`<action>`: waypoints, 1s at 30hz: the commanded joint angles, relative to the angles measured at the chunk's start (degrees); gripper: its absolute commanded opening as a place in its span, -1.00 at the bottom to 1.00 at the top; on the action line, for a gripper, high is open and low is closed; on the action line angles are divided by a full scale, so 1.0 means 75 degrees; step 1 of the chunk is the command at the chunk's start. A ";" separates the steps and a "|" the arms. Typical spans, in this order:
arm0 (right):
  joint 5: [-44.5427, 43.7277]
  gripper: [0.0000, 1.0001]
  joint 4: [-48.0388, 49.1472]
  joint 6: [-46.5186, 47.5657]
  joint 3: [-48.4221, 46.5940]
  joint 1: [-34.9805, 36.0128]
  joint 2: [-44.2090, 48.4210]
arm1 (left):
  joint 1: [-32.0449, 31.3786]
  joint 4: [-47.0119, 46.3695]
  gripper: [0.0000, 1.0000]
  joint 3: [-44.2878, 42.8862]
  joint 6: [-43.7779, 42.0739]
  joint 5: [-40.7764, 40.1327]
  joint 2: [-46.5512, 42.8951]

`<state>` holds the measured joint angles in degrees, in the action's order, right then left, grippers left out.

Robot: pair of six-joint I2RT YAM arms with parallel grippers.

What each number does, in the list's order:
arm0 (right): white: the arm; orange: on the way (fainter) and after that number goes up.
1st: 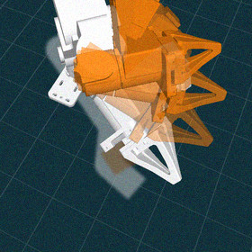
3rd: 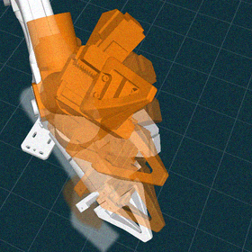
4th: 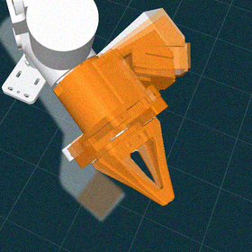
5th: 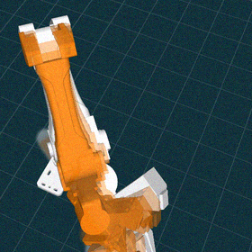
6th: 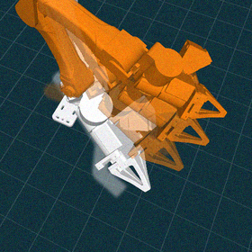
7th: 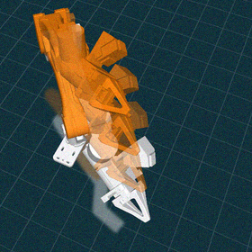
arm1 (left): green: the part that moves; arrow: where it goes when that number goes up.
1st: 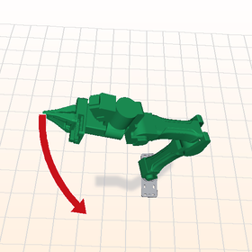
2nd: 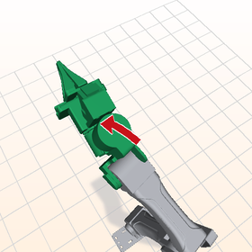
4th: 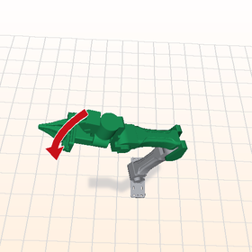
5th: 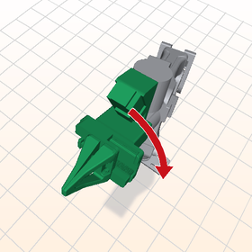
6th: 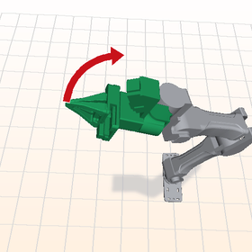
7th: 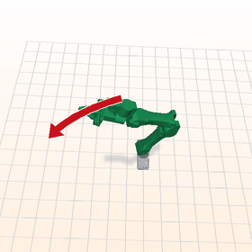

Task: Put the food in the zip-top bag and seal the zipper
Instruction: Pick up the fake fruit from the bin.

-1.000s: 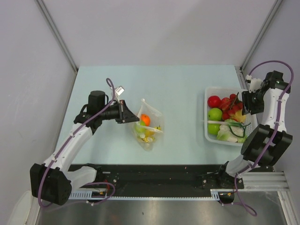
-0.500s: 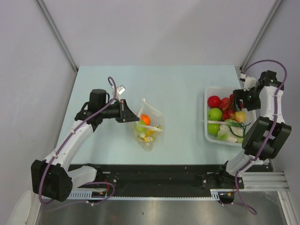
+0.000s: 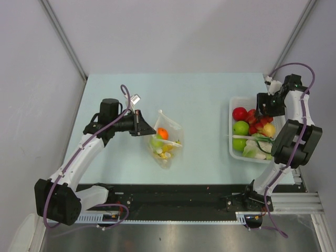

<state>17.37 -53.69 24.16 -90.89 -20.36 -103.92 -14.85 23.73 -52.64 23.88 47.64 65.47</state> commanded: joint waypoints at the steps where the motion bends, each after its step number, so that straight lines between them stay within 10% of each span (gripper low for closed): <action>1: 0.0110 0.50 0.0572 -0.0514 -0.0151 -0.0004 -0.0148 | 0.0058 -0.0140 -1.00 -0.0352 -0.0184 -0.0082 0.0013; 5: 0.0391 0.34 0.1133 -0.0831 0.0060 -0.0039 -0.0218 | 0.0058 -0.0152 -1.00 -0.0375 -0.0207 -0.0176 0.0048; 15: 0.1059 -1.00 0.1651 -0.1253 0.0189 -0.0262 0.0273 | 0.0070 -0.0140 -1.00 -0.0188 -0.0125 -0.0316 -0.0233; 30: 0.3636 -1.00 0.1147 -0.1766 -0.0548 0.0101 0.2815 | 0.0058 -0.0409 -1.00 -0.0071 0.0343 -0.0024 -0.0409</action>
<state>35.14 -45.80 14.39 -90.67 -21.80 -87.11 -14.83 23.29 -53.04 25.04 45.67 63.79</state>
